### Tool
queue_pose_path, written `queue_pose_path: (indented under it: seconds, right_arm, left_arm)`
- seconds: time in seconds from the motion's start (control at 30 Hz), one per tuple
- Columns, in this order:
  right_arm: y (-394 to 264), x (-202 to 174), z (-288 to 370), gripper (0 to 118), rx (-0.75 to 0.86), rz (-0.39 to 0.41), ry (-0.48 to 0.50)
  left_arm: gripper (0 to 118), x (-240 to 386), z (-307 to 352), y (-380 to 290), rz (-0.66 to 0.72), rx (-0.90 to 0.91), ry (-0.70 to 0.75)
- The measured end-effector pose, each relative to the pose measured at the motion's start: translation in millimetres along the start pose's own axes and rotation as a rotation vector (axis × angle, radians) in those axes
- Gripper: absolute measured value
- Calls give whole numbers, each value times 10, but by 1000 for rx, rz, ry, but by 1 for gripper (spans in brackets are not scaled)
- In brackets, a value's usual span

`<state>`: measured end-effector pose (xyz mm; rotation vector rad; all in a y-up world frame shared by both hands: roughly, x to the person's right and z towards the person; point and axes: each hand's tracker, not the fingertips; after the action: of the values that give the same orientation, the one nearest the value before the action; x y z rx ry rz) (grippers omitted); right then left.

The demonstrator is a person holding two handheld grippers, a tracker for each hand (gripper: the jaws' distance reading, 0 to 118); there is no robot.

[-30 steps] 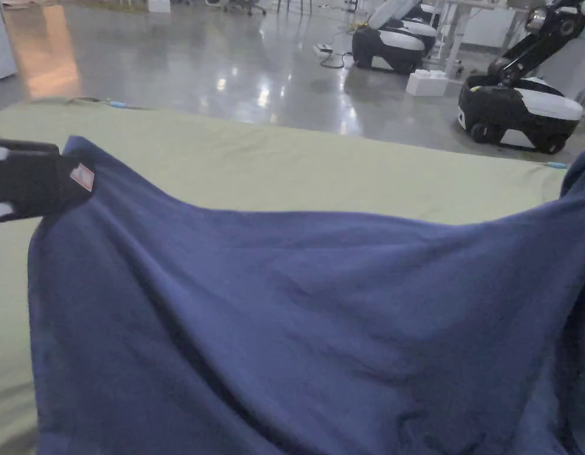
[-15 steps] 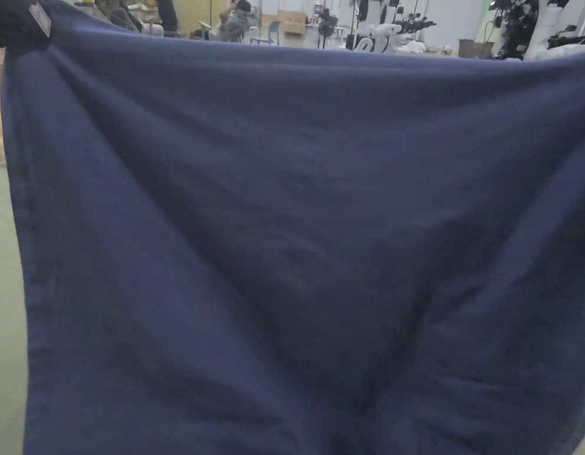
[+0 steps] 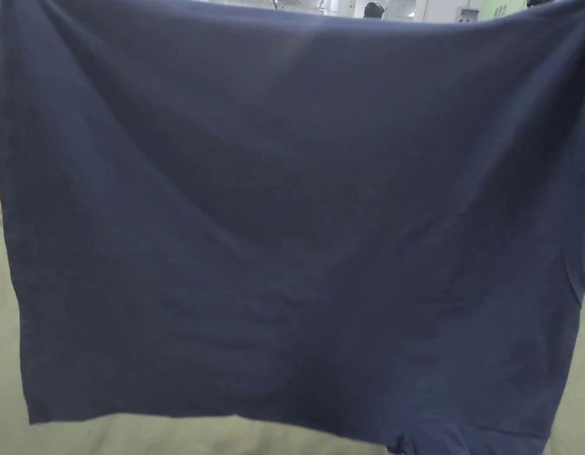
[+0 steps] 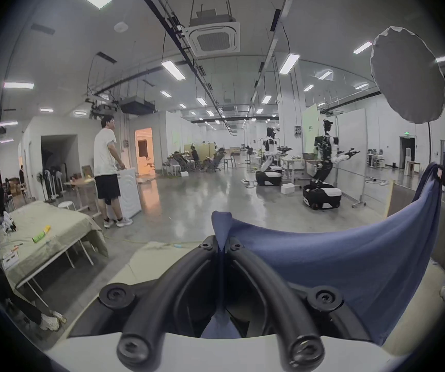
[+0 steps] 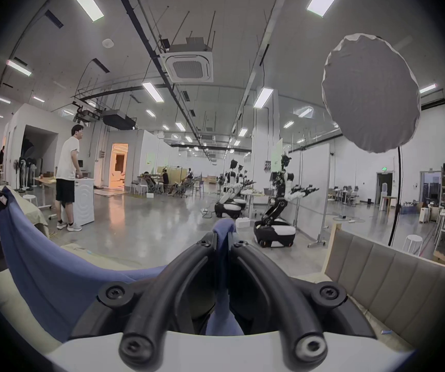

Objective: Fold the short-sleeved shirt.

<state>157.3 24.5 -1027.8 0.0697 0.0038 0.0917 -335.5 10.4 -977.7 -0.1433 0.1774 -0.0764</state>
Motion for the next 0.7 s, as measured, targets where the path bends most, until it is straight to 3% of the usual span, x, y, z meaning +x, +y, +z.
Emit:
queue_pose_path:
  seconds: [0.33, 0.47, 0.7]
  right_arm:
    - [280, -253, -338, 11, 135, 15, -40]
    - [0, -249, -417, 11, 131, -7, -35]
    - [-846, -197, -469, 11, -40, -89, 27]
  left_arm:
    - [4, 67, -567, 42, 12, 102, 63]
    - [4, 99, -737, -248, 25, 100, 47]
    - [4, 170, -909, -998, 60, -46, -20]
